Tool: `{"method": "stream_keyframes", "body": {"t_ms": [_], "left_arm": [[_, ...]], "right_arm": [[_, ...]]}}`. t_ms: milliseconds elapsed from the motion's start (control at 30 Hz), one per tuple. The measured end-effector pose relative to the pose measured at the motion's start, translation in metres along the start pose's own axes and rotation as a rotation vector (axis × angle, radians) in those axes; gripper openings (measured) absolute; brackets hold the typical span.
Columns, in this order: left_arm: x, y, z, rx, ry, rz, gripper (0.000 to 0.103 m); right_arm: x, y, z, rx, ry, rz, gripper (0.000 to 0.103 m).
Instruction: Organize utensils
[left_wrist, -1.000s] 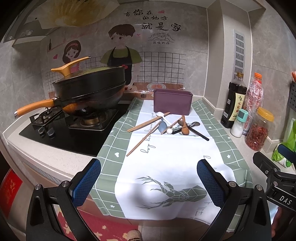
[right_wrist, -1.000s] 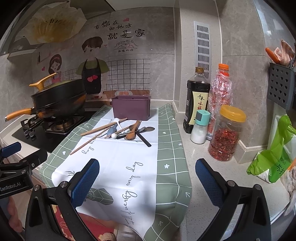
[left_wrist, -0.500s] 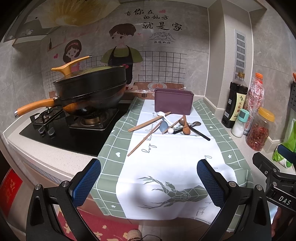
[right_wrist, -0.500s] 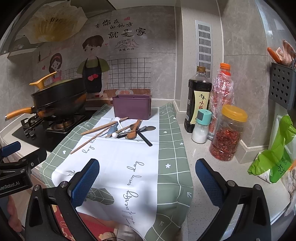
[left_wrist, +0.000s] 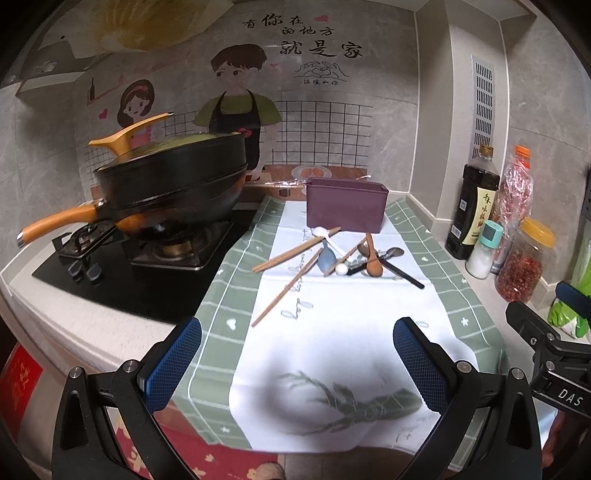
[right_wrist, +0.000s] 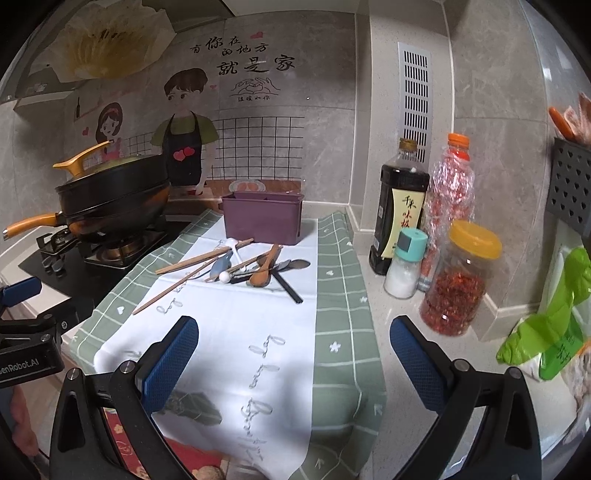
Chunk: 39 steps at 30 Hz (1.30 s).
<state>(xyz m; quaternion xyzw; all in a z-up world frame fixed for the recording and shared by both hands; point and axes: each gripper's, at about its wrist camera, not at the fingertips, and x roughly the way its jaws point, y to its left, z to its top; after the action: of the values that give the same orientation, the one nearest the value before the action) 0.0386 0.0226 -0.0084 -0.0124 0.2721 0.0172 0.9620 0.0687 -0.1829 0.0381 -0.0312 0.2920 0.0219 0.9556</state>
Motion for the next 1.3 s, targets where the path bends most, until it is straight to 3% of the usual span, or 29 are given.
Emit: {"method": "stream_keyframes", "body": {"t_ms": [467, 900, 1000, 1167, 1300], "left_arm": [[0.085, 0.019, 0.048, 0.064, 0.039, -0.021, 0.103], [0.17, 0.032, 0.057, 0.108, 0.18, -0.142, 0.103], [0.18, 0.028, 0.06, 0.166, 0.182, -0.179, 0.101], [0.214, 0.03, 0.071, 0.176, 0.259, -0.283, 0.082], [0.236, 0.037, 0.078, 0.144, 0.298, -0.275, 0.082]], "right_arm": [[0.077, 0.015, 0.05, -0.072, 0.0, -0.075, 0.103], [0.132, 0.026, 0.069, -0.069, 0.065, -0.053, 0.103], [0.148, 0.025, 0.07, -0.077, 0.126, -0.044, 0.103], [0.17, 0.03, 0.072, -0.081, 0.18, -0.073, 0.102], [0.196, 0.036, 0.077, -0.047, 0.242, -0.077, 0.092]]}}
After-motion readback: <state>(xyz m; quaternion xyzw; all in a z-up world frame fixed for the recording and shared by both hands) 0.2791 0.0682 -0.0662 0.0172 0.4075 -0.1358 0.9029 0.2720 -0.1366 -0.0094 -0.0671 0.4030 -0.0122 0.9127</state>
